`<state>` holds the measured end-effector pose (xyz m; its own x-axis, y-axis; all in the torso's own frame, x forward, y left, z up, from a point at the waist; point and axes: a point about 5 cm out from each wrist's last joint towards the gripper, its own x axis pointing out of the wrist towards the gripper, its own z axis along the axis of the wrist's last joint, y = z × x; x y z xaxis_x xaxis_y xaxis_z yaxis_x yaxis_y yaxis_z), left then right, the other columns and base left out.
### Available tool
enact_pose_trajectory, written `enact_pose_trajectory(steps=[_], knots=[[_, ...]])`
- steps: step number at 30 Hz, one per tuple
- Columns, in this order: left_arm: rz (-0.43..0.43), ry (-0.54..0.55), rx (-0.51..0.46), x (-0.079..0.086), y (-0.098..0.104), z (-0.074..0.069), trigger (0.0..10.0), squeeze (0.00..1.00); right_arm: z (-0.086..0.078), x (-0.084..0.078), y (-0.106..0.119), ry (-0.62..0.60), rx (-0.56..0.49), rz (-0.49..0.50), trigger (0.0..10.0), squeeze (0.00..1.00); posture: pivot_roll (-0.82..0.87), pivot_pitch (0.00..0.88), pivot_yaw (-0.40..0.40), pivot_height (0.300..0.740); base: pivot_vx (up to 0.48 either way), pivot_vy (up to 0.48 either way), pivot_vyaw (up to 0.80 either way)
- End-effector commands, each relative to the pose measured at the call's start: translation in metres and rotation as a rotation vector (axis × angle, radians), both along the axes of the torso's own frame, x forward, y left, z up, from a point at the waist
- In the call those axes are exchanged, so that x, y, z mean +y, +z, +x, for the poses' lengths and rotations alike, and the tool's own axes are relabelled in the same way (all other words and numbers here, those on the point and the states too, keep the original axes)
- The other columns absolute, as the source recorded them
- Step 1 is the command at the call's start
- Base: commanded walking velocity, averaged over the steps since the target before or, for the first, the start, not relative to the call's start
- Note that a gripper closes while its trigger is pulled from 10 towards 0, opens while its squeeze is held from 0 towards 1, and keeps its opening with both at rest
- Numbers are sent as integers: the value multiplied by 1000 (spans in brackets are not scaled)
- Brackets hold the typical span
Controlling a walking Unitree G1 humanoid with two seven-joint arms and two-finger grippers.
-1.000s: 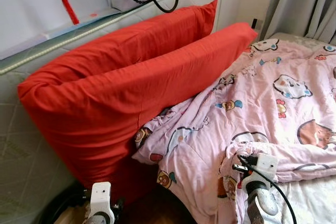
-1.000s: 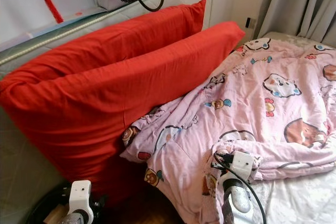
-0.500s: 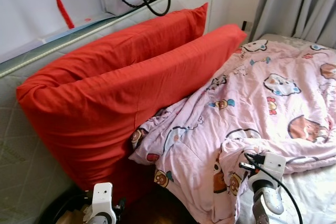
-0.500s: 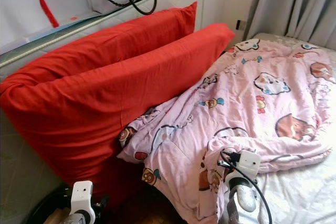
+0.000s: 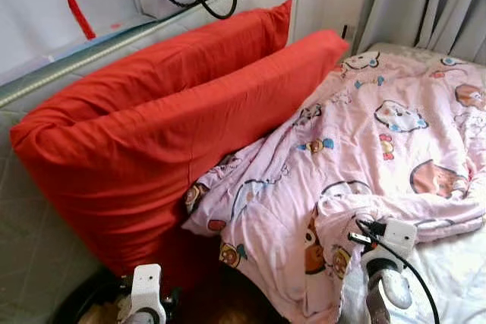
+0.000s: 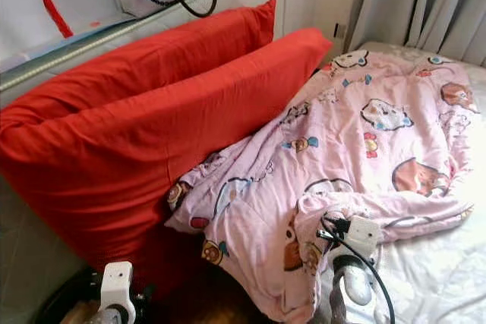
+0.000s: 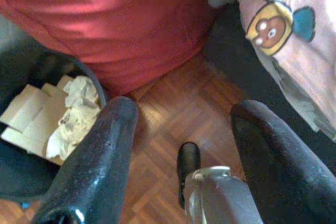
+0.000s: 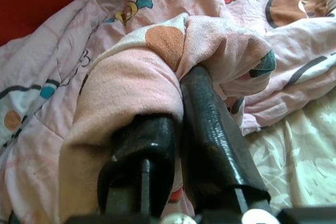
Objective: Clean up the room
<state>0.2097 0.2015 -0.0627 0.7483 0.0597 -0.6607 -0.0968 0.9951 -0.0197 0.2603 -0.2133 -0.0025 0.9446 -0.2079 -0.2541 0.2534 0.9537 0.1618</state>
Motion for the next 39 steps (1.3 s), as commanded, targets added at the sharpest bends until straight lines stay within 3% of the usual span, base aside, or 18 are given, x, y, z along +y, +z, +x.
enact_pose_trajectory(steps=[1,10,23,32,39], knots=[[9,5,50,4,-6,-9,10000,0,0,1,1,-7,-15,2,10000,0,58,61,70,740,-292,0,0],[9,7,66,4,-8,-14,10000,0,1,-7,5,-43,-27,-19,10000,0,58,44,71,740,-290,0,0],[12,12,73,8,-9,-16,10000,0,7,-29,31,-159,-129,-259,10000,0,62,56,70,740,-292,0,0],[14,12,71,9,-8,-15,10000,0,17,-60,77,-315,-291,-427,10000,0,58,63,72,740,-251,0,0],[15,13,72,10,-8,-14,10000,0,20,-70,111,-329,-402,-581,10000,0,57,64,72,740,0,0,0]])
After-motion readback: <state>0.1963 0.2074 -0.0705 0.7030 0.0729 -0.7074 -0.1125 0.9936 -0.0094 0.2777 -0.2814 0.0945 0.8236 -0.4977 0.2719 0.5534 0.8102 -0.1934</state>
